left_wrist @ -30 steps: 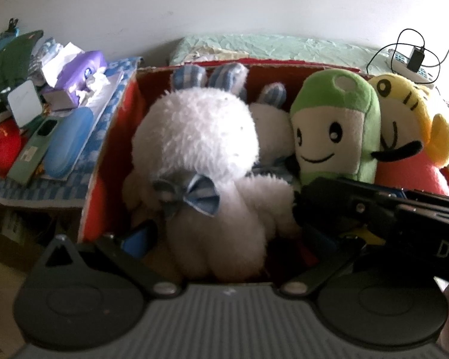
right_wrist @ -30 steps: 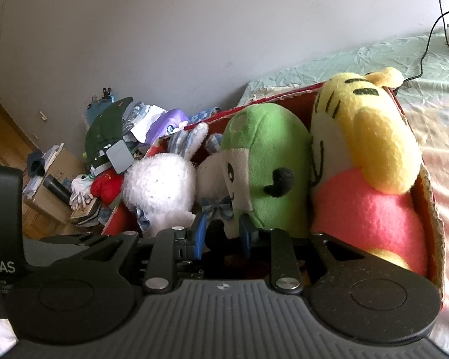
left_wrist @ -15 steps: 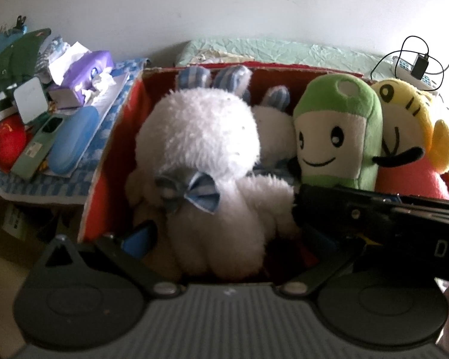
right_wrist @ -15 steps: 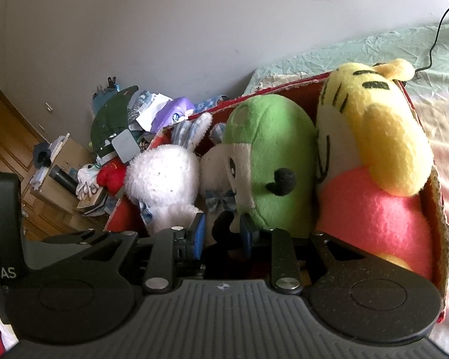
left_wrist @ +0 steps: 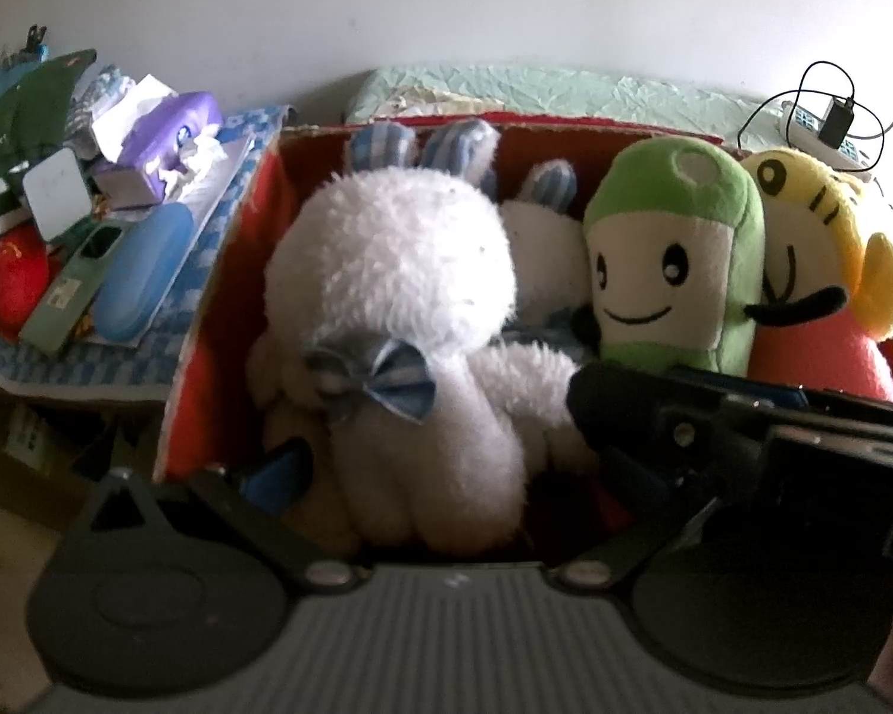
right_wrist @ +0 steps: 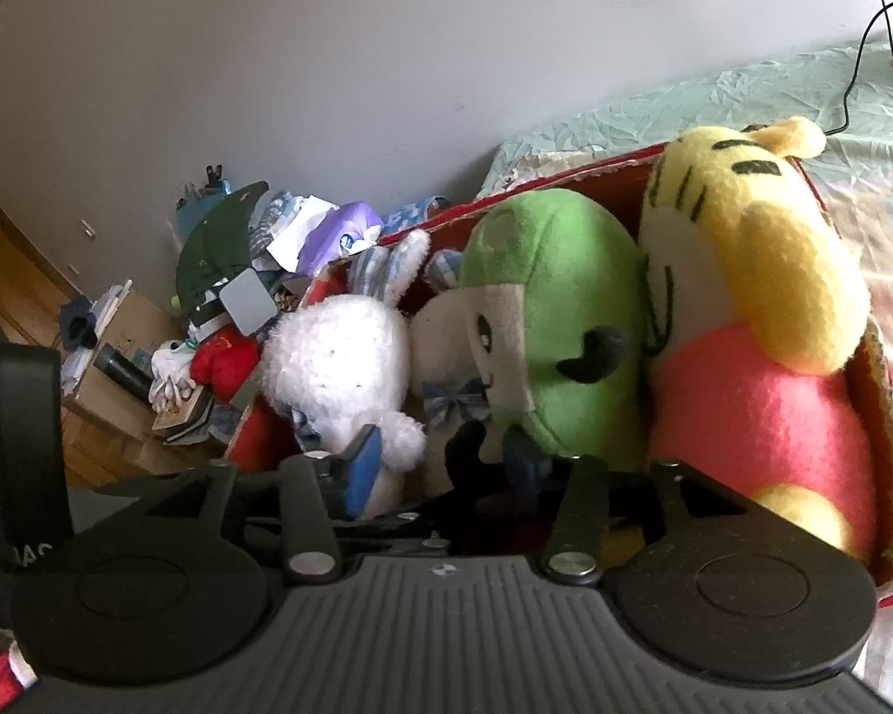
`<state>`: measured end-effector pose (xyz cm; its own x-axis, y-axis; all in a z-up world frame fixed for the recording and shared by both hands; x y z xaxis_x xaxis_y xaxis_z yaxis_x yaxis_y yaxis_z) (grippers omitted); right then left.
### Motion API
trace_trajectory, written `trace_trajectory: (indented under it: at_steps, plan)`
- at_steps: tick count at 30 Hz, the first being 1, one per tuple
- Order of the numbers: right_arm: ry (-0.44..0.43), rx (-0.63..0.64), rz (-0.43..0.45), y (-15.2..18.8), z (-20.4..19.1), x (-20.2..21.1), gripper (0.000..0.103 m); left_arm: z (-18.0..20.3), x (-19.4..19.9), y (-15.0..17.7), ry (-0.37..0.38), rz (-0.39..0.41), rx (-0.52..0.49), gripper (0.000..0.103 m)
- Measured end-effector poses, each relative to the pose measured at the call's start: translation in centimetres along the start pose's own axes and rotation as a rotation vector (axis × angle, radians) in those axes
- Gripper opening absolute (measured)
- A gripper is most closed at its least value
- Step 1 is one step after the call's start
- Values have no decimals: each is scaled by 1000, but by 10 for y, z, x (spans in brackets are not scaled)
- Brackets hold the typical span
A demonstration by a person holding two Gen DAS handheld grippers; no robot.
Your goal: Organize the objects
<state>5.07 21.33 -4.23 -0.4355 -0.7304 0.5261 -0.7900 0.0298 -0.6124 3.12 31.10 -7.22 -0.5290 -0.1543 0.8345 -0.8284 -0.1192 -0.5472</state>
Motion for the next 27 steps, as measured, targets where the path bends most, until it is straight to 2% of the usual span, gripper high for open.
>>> trace_trajectory:
  at_steps: [16,22,27]
  plan:
    - [-3,-12,-17,2,0,2,52,0,-1,1,3,-13,-6,103]
    - [16,23,16,-1,-2,12,50,-1,-1,1,4,-14,-7,103]
    - [28,6,36,-2,4,16,43,-1,-1,1,4,-14,-7,103]
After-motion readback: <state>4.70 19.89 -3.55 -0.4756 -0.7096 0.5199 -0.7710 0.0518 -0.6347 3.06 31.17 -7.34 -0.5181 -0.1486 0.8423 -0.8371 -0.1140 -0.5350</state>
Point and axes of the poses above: each gripper's, at about its wrist camera, not at the fingertips, and x roughly against the way its jaws point, z to its right, y to its underside, the point moved 10 cm from there along -x, roughly the way its jaws point, and after that the axes turned 4 degrees about -y, right-handed, at the moved point
